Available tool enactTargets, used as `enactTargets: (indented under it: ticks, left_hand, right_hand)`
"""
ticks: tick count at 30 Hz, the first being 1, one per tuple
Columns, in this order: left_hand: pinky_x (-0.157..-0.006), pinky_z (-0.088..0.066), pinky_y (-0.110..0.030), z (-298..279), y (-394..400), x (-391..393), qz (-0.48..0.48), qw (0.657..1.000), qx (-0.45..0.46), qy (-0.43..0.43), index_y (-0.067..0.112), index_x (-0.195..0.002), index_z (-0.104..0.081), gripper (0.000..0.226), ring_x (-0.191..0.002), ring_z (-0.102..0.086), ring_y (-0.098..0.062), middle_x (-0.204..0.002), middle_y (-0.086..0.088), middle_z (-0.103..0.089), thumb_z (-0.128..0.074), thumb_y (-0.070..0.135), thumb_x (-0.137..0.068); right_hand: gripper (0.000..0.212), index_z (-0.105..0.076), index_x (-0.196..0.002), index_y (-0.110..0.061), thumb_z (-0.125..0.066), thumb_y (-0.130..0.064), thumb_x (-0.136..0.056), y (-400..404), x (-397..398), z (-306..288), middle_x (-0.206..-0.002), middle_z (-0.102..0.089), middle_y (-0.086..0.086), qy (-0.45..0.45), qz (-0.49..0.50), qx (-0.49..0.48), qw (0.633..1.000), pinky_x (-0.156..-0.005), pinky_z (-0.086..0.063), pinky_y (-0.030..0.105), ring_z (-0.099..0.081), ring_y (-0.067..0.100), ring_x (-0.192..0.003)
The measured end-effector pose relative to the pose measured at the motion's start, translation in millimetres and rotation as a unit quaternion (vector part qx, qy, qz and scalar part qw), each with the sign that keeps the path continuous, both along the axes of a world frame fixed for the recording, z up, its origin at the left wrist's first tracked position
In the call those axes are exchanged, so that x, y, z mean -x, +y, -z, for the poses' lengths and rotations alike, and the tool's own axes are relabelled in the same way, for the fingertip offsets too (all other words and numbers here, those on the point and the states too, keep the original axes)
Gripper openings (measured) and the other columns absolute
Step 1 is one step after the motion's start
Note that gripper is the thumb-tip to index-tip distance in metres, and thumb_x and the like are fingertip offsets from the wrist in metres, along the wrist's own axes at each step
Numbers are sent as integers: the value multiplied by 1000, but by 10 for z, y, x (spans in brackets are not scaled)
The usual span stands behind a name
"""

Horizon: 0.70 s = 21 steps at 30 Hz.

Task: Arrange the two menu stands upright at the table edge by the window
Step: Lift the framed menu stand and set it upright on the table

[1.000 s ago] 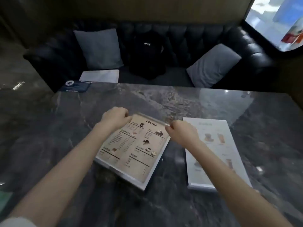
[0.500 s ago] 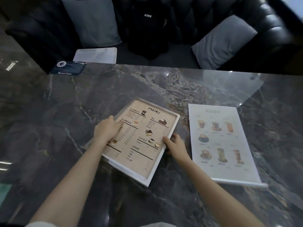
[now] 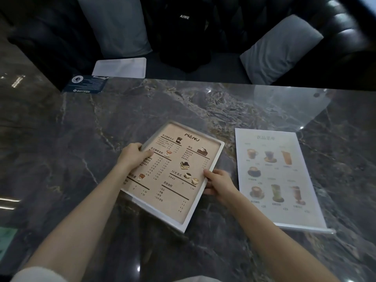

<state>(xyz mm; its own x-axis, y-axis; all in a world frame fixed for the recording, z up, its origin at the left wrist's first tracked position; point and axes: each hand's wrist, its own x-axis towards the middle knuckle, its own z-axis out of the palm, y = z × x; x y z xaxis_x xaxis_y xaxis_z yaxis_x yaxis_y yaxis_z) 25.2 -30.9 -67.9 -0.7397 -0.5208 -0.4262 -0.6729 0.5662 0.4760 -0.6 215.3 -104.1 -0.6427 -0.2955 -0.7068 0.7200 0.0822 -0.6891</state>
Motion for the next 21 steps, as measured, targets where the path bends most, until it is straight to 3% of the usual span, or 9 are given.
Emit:
enactTargets:
  ticks: [3, 5, 8, 12, 16, 21]
  left_hand:
    - [-82, -53, -39, -49, -17, -23, -12, 999, -29, 9, 6, -115, -61, 45, -87, -64, -23, -97, -8, -68, -65, 36, -82]
    - [-89, -52, -43, -99, -10, -41, -35, 997, -58, 32, 4, -122, -56, 50, -97, -65, -29, -110, -14, -67, -67, 32, -82]
    - [-85, -49, -35, -205, 9, -42, -56, 993, -79, 71, 0, -129, -50, 54, -107, -61, -31, -118, -16, -62, -66, 24, -84]
    - [-69, -54, -30, -328, -48, 5, -76, 978, -144, 131, 4, -121, -56, 44, -82, -65, -22, -90, -3, -66, -68, 20, -82]
    - [-64, -53, -29, -466, -43, 99, -102, 956, -205, 183, 8, -117, -59, 38, -76, -65, -16, -90, -5, -68, -68, 16, -81]
    - [-66, -51, -27, -566, 43, 206, -114, 931, -249, 243, 9, -121, -56, 43, -82, -64, -16, -95, -1, -65, -69, 15, -80]
  right_hand:
    - [21, -50, -111, -1, -48, -13, -94, 0, -19, -33, -94, -69, 13, 2, 5, 14, 1000, -47, -59, 29, -72, 19, -67]
    - [23, -50, -113, 0, -49, -14, -94, 3, -18, -60, -99, -70, 15, 18, 2, 20, 1000, -48, -59, 30, -73, 19, -67]
    - [26, -51, -114, 1, -50, -15, -94, -1, 26, -166, -104, -70, 16, 60, -2, 21, 998, -54, -61, 36, -73, 24, -76]
    - [22, -51, -110, -4, -52, -18, -93, 2, 134, -427, -96, -69, 6, 135, -17, 12, 991, -52, -60, 31, -72, 19, -76]
    - [18, -51, -108, -12, -52, -21, -93, 32, 231, -696, -96, -66, 4, 202, -10, 9, 979, -46, -55, 21, -70, 15, -75]
    - [16, -51, -109, -14, -50, -18, -94, 94, 246, -839, -91, -68, -8, 275, 14, 21, 961, -57, -60, 24, -70, 7, -76]
